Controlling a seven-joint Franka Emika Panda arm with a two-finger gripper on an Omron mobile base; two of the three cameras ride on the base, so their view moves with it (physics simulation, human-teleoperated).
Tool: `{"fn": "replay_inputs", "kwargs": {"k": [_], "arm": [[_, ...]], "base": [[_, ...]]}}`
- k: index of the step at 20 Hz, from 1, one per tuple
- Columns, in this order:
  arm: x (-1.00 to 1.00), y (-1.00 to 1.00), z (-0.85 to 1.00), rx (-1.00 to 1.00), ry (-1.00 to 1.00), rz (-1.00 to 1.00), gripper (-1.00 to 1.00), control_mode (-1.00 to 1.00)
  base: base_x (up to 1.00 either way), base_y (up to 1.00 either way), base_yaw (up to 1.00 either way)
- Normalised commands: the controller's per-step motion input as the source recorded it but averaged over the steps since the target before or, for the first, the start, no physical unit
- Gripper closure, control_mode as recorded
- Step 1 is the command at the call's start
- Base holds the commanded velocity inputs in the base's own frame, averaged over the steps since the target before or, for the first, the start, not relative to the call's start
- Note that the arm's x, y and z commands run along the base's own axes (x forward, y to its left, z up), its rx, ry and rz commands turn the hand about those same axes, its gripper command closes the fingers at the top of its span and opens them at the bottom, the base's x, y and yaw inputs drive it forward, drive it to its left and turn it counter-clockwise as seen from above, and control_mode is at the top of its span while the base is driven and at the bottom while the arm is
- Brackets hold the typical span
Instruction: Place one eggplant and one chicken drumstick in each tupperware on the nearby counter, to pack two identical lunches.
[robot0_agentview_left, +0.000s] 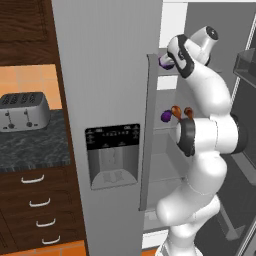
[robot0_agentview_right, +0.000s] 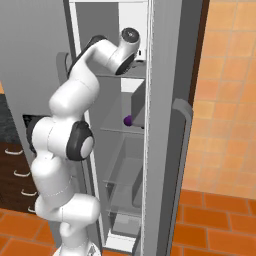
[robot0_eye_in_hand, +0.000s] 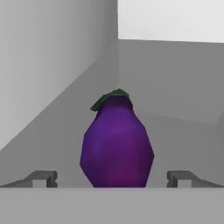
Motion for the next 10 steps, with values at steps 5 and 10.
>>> {"fn": "replay_inputs", "kwargs": {"k": [5,10], "arm": [[0.24,-0.02,-0.25,-0.01,0.0,0.05,-1.0,-1.0],[0.16,0.11,-0.56,-0.06,0.0,0.03,1.0,-1.0]], "base": [[0.0,0.0,0.0],[0.0,0.0,0.0]]}}
